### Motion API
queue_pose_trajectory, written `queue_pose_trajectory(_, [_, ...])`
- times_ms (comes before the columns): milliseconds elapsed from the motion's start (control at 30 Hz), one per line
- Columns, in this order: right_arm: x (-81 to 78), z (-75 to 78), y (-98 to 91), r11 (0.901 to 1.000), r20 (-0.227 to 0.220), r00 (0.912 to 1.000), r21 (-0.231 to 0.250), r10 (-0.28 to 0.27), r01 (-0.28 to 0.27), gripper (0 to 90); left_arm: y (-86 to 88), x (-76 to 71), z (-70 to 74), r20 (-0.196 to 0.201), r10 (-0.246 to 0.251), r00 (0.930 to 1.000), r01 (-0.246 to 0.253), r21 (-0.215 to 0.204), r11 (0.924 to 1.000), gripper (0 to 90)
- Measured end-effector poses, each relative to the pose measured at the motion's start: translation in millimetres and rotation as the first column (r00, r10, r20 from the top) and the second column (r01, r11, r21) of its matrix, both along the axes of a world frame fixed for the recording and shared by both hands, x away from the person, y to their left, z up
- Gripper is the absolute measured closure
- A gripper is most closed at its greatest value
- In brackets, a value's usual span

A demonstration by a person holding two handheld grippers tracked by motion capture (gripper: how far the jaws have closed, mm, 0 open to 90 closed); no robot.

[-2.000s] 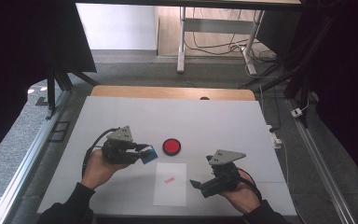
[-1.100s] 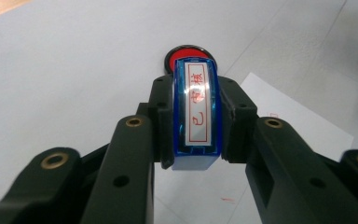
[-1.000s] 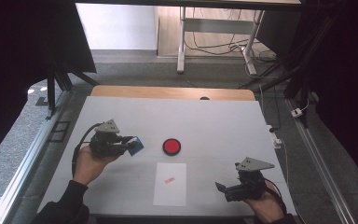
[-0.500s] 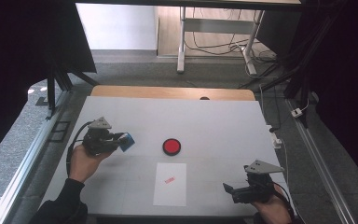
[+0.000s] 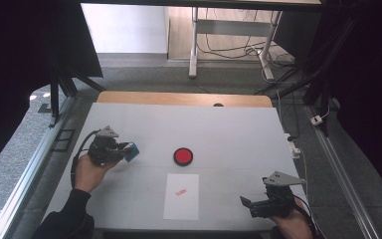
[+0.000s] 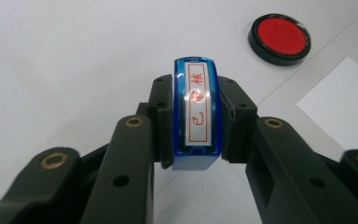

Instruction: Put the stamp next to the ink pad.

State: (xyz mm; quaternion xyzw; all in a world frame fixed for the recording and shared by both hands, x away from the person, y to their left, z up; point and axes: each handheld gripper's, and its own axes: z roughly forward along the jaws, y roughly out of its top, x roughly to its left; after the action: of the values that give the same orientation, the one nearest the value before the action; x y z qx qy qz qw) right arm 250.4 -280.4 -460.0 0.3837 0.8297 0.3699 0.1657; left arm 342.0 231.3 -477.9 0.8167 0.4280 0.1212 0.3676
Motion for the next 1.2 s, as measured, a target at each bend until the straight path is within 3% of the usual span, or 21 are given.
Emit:
queue_pose_trajectory(500, [0.2, -0.7, 1.6, 0.9999, -0.007, 0.9999, -0.013, 0.011, -0.011, 0.0, 0.3, 10.6, -17.9, -0.055, 0.046, 0.9974, -0.042, 0.074, 0.9964, 69.4])
queue_pose_trajectory(733, [0.5, -0.9, 1.9, 0.9998, -0.01, 0.9999, -0.014, 0.014, -0.014, 0.0, -0.9, 13.1, -25.4, -0.09, 0.044, 0.995, -0.035, 0.099, 0.9945, 68.9])
queue_pose_trajectory(1067, [0.7, -1.1, 1.9, 0.9997, -0.011, 0.9998, -0.016, 0.016, -0.017, 0.0, -0.2, 12.0, -23.1, -0.081, 0.052, 0.9954, -0.047, 0.056, 0.9973, 56.0])
queue_pose_trajectory(1200, [0.6, -1.0, 1.9, 0.9998, -0.012, 0.9998, -0.014, 0.015, -0.015, 0.0, 1.6, 9.6, -20.1, -0.051, 0.055, 0.9972, -0.053, 0.04, 0.9978, 50.6])
